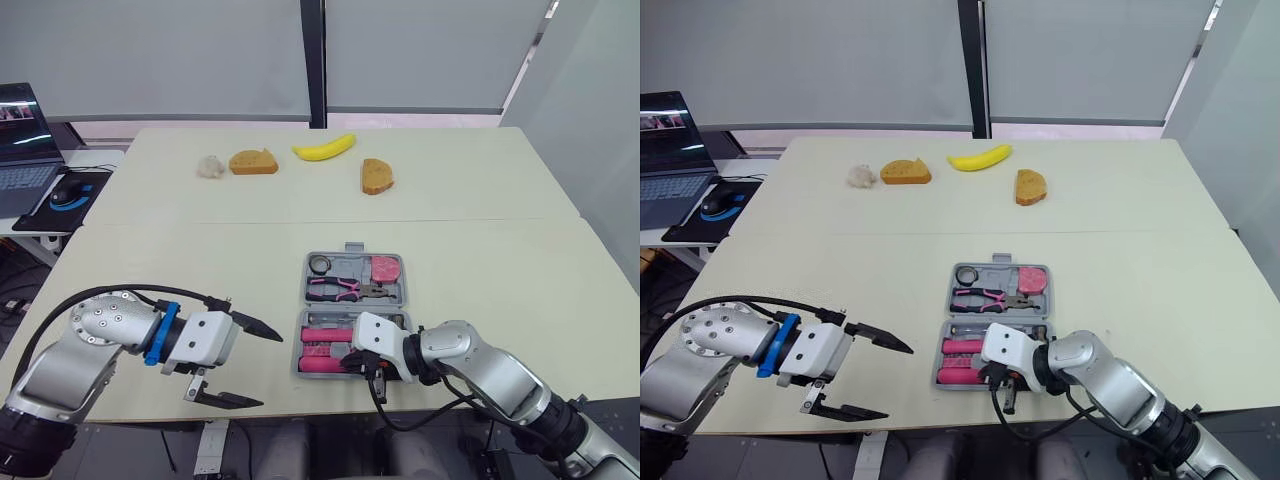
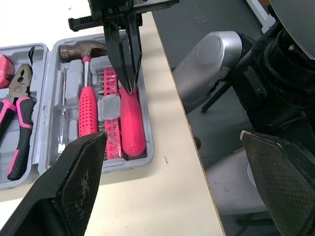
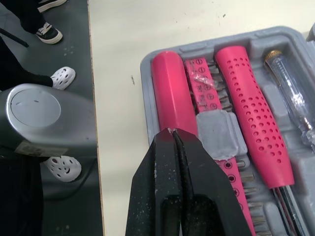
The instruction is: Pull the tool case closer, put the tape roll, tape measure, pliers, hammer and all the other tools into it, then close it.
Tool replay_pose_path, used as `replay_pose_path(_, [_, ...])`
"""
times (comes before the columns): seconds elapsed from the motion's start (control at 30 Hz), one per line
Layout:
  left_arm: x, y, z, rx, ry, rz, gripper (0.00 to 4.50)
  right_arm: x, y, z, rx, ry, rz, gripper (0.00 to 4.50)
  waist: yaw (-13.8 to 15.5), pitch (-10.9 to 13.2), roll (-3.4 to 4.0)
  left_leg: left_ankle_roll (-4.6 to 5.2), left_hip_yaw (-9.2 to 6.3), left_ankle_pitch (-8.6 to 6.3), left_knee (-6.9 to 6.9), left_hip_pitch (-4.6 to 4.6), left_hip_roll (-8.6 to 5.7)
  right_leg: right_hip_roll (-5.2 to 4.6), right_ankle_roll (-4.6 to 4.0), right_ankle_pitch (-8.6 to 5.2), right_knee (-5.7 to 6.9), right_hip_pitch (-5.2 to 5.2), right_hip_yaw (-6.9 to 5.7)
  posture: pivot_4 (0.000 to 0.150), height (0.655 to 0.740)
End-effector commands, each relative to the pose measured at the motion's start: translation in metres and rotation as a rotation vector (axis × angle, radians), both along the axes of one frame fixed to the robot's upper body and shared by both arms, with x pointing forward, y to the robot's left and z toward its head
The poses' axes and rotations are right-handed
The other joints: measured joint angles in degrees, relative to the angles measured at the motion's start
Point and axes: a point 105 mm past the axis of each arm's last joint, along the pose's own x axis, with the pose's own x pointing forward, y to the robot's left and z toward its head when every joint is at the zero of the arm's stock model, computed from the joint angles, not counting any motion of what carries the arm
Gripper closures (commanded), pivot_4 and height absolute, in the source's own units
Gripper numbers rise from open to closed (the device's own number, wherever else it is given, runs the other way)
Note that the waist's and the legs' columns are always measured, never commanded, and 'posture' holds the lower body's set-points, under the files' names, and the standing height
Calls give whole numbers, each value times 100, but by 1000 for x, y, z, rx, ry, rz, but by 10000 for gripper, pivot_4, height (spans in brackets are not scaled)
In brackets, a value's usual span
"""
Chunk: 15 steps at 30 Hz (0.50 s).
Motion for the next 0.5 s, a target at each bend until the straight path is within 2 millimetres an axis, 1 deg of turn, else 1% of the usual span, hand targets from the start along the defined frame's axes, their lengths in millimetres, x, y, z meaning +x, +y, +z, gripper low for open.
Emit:
replay_pose_path(0.03, [-2, -5, 4, -7, -18, -28, 0, 2, 2, 4, 20, -29, -6, 44713, -1, 0, 0, 0, 0, 0, 0, 0, 0, 0, 0, 0, 0, 1, 0, 1500, 7400])
replay_pose_path(0.13, [-2, -5, 4, -7, -17, -28, 0, 1, 0, -2, 12, -16, -13, 44713, -1, 0, 0, 0, 0, 0, 0, 0, 0, 0, 0, 0, 0, 7, 0, 1500, 7400])
replay_pose_path(0.27, [-3, -6, 5, -5, -14, -31, 0, 0, -4, -14, -1, 23, -59, 44713, -3, 0, 0, 0, 0, 0, 0, 0, 0, 0, 0, 0, 0, 10, 0, 1500, 7400])
replay_pose_path(0.5, [-5, -7, 4, -3, -11, -34, 0, -3, -8, -21, -21, 33, -55, 44713, -2, 0, 0, 0, -1, 0, 0, 2, 0, 0, 0, 0, 0, 14, -1, 1500, 7400])
